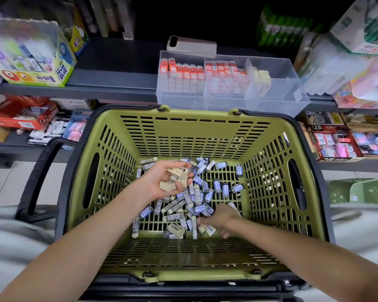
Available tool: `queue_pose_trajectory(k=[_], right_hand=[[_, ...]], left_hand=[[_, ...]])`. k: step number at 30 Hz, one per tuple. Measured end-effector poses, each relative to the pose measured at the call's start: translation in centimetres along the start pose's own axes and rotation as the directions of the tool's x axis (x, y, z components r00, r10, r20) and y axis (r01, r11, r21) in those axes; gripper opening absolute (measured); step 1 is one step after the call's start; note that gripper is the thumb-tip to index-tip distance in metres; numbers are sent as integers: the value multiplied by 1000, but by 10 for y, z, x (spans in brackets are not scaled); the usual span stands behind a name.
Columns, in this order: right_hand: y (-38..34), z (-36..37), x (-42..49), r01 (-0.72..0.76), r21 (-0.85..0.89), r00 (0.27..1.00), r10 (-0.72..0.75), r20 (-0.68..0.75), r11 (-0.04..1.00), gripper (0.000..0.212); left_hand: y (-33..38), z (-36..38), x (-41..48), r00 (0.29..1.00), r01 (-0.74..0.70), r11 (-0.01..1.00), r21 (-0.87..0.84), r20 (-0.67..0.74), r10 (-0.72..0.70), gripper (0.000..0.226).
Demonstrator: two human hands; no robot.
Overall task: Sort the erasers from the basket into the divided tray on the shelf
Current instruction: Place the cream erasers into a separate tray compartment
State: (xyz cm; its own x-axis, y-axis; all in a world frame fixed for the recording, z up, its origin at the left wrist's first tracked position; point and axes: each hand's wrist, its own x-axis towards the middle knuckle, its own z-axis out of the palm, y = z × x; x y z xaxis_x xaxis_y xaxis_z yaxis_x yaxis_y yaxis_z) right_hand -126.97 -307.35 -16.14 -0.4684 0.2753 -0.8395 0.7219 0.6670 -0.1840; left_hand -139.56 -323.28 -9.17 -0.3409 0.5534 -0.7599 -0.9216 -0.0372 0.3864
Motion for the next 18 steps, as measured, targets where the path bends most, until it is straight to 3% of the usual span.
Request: queue_pose_trajectory(k=[3, 5, 9, 12, 16, 18], right_hand=[[-2, 7, -3, 40, -155, 998, -48, -43, 987, 45], [-4, 11, -3, 49, -176, 995, -64, -79, 983, 48], [-4, 19, -3, 40, -27, 999, -41, -32, 999, 47], [-5, 18, -5, 56, 29, 996, -58, 63, 998, 33], [-15, -14, -13, 25, 185, 988, -53, 148, 982, 28], [-24, -41, -22, 74, 318, 982, -126, 144, 945, 26]], left_hand=[[-1, 1, 0, 1000, 0, 1000, 18, -4, 0, 11], [-1, 0, 0, 1000, 2, 1000, 24, -8, -2, 12], [-2, -1, -1, 1000, 1, 1000, 12, 1, -1, 12], [-2, 0, -2, 1000, 9, 999, 36, 1, -9, 11], [1, 2, 0, 1000, 16, 992, 126, -9, -15, 10], [1, 0, 1, 1000, 15, 980, 200, -29, -9, 20]])
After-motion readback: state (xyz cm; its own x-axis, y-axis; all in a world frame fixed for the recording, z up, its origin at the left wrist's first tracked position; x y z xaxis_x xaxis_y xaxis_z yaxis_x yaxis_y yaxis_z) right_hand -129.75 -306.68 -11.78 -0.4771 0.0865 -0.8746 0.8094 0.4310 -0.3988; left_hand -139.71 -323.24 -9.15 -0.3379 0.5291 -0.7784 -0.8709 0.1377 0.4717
